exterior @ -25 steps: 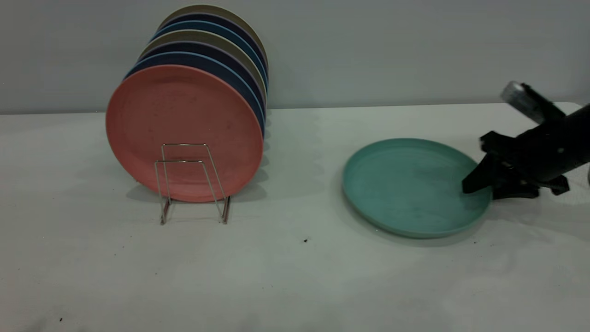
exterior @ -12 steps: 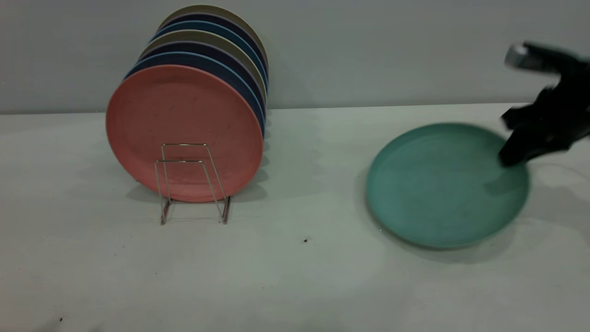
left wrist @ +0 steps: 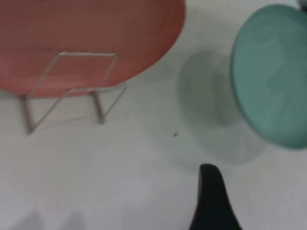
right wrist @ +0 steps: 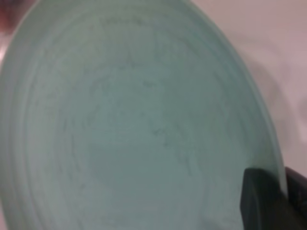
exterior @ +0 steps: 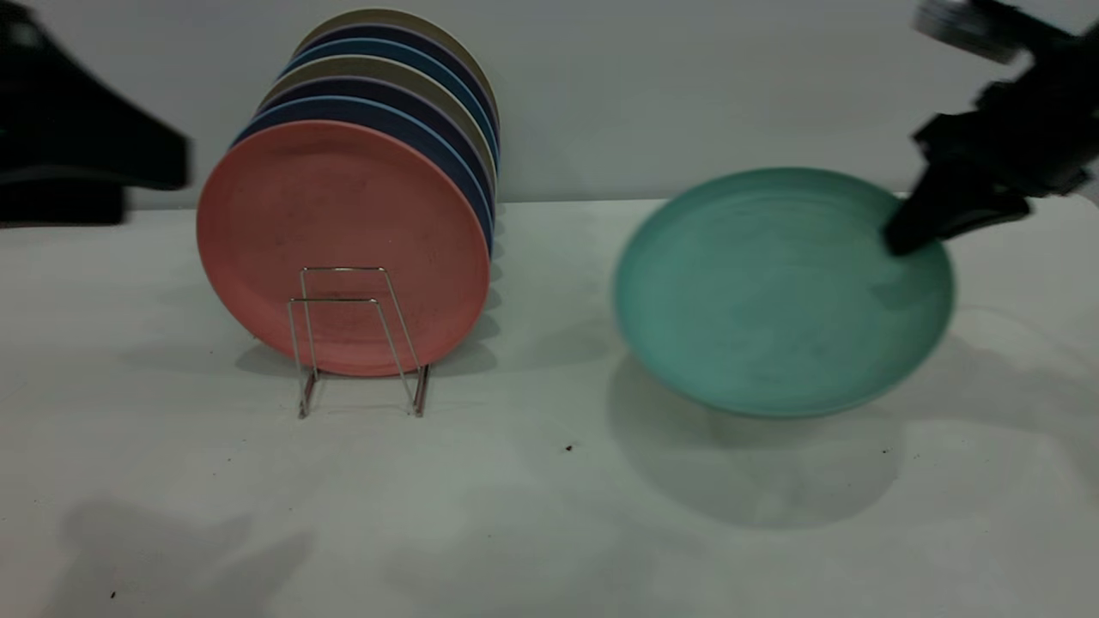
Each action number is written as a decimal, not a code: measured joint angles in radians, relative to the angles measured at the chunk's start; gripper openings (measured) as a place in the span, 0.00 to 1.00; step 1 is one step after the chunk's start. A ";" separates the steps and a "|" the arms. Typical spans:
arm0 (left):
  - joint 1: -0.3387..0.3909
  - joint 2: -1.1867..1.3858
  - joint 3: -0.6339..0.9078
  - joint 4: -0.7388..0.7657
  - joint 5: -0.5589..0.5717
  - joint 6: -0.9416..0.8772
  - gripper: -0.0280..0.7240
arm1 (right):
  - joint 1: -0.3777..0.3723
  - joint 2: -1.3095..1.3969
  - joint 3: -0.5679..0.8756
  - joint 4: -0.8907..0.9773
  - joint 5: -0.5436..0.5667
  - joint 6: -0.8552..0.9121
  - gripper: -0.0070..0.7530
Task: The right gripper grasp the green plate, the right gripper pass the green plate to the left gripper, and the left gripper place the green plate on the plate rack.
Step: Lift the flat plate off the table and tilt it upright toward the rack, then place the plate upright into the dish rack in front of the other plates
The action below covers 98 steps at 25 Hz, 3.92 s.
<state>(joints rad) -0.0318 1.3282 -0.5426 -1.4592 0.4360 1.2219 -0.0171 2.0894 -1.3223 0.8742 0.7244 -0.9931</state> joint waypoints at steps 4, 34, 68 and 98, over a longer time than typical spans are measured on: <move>0.000 0.185 -0.050 -0.172 0.053 0.193 0.72 | 0.082 -0.020 0.000 0.025 0.021 -0.001 0.03; -0.001 0.444 -0.113 -0.233 0.145 0.259 0.18 | 0.316 -0.039 0.000 0.291 0.061 -0.158 0.58; -0.264 0.340 -0.651 0.910 -0.045 0.480 0.18 | -0.010 -0.039 0.000 -0.072 0.105 0.072 0.77; -0.179 0.436 -0.652 1.069 -0.061 0.362 0.18 | -0.010 -0.025 0.004 -0.072 0.103 0.076 0.77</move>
<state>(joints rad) -0.2110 1.7641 -1.1950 -0.3899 0.3750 1.5838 -0.0274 2.0641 -1.3180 0.8020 0.8275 -0.9174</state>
